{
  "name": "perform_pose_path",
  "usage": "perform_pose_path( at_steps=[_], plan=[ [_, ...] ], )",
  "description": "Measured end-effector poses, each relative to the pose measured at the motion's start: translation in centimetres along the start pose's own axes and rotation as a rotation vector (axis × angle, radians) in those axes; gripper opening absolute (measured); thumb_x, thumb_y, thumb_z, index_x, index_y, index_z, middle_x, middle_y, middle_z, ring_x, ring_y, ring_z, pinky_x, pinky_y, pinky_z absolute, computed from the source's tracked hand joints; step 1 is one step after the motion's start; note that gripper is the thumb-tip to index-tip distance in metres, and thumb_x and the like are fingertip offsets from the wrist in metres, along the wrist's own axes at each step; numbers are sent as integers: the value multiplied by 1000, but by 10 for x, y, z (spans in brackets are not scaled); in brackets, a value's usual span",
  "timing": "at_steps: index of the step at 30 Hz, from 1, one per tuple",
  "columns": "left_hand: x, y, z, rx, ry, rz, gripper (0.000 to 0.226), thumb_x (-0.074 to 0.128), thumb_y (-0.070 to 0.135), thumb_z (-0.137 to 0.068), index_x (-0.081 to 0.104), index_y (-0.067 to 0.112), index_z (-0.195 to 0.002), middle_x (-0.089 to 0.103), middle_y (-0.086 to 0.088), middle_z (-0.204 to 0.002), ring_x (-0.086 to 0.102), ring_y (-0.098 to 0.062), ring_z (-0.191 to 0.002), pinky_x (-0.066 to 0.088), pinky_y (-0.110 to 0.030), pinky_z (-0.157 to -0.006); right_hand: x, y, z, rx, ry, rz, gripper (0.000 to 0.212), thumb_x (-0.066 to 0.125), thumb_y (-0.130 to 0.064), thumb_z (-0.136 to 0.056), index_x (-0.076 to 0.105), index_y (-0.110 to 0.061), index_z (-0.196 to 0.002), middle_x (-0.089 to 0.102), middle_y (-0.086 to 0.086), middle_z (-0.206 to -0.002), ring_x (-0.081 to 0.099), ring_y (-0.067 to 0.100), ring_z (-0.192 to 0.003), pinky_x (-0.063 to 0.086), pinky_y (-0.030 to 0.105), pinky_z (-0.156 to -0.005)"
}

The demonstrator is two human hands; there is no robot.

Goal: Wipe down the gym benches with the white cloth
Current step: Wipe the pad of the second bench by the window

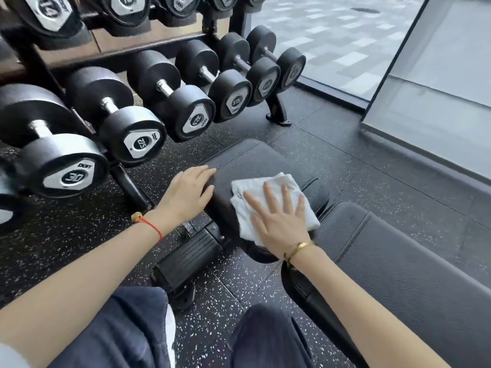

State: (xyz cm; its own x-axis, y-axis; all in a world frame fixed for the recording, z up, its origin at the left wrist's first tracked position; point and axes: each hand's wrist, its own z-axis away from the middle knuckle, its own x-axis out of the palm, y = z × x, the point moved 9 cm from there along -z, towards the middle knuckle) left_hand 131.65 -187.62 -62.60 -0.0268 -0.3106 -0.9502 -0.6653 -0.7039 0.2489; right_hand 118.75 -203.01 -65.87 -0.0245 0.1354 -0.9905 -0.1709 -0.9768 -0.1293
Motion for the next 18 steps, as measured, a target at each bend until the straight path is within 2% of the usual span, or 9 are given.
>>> perform_pose_path(
  at_steps=[3,6,10,12,15,18],
  plan=[
    [4,-10,-1,-26,-26,-19,51,44,32,-101,38,15,-148,39,-5,-153,31,-22,-143,25,-44,-118,-8,-7,-46,105,-24,-11,51,16,-49,-102,1,-50,-151,-10,0,-164,-15,42,-147,-11,69,-110],
    [1,-15,-6,-37,-11,-14,52,42,35,-101,35,17,-150,34,-4,-155,27,-22,-145,23,-46,-119,-9,-26,-59,77,-27,-5,52,15,-48,-102,0,-48,-152,-10,0,-164,-16,44,-146,-11,70,-109],
    [5,-23,-8,-34,-40,-13,52,40,36,-102,33,19,-151,31,-4,-157,23,-22,-147,20,-47,-120,0,-41,-5,-82,18,28,52,4,-56,-98,-8,-54,-148,-14,-2,-163,-23,40,-145,-15,66,-111],
    [9,-26,-8,-31,-64,-16,52,39,36,-102,32,19,-151,30,-4,-157,22,-22,-147,20,-47,-120,4,-32,22,-99,19,21,51,0,-58,-97,-13,-57,-146,-18,-5,-162,-27,36,-145,-16,62,-113],
    [13,-25,-8,-13,-79,-4,53,40,36,-102,33,17,-151,31,-5,-157,25,-23,-146,22,-46,-119,1,11,22,53,4,-11,50,-3,-57,-96,-15,-59,-144,-23,-9,-161,-30,29,-145,-16,57,-116],
    [11,-26,-9,5,-76,8,53,42,35,-102,34,15,-150,33,-7,-155,28,-23,-145,23,-45,-119,-12,60,-19,239,4,-22,51,8,-53,-100,-6,-54,-149,-16,-4,-163,-19,34,-148,-10,61,-115]
  ],
)
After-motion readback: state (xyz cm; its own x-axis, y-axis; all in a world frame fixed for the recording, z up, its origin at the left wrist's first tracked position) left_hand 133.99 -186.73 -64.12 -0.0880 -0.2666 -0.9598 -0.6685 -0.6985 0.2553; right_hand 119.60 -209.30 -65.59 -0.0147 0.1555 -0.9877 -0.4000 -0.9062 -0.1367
